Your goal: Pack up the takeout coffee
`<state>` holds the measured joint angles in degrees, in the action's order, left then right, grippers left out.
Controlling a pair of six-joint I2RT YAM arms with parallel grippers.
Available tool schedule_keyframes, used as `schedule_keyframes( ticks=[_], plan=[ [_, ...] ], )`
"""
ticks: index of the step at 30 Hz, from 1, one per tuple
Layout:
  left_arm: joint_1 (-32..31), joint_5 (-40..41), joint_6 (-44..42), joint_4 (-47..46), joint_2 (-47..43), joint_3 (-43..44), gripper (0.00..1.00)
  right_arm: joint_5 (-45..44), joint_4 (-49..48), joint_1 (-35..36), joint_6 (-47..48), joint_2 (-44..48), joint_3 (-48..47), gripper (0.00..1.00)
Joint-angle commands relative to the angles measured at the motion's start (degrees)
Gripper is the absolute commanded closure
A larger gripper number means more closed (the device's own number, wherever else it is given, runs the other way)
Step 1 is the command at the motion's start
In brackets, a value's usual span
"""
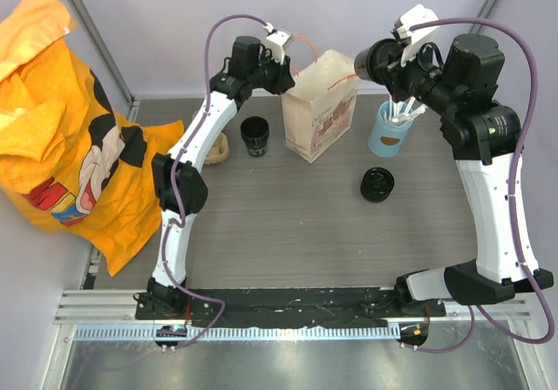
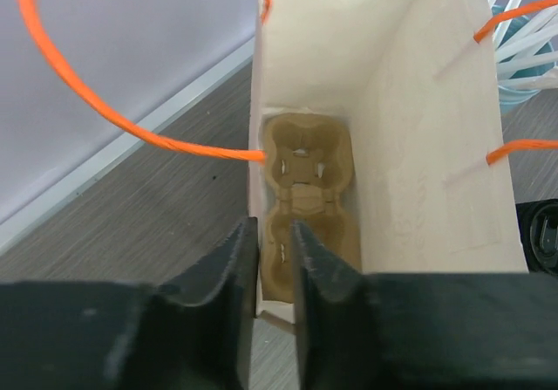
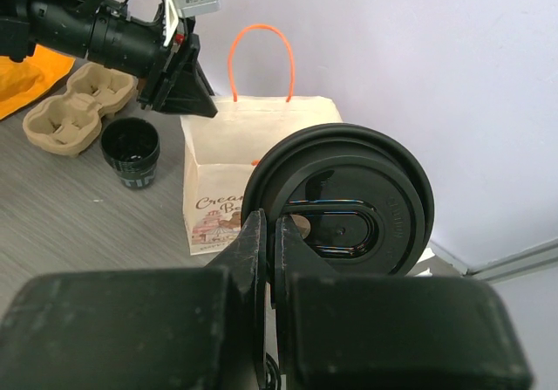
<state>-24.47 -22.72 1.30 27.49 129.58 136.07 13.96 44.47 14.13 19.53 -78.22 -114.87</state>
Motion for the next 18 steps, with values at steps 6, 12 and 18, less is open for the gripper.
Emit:
schedule_keyframes(
  ticks=[6,12,18],
  plan=[
    [-0.3,-0.4,-0.3,-1.5,-1.5,1.9,0.96,1.7,-0.8,-0.1,-0.4,1.5,-2.1,0.99],
    [-1.5,-0.7,1.4,2.1,-4.8,-0.4,1.00,1.6,-1.4,-0.2,-0.4,1.4,-2.6,0.99],
    [-2.5,-3.7,4.7,5.8,-12.3,-9.3,1.00,1.9,-2.4,-0.1,-0.7,0.4,-2.8,0.99]
  ],
)
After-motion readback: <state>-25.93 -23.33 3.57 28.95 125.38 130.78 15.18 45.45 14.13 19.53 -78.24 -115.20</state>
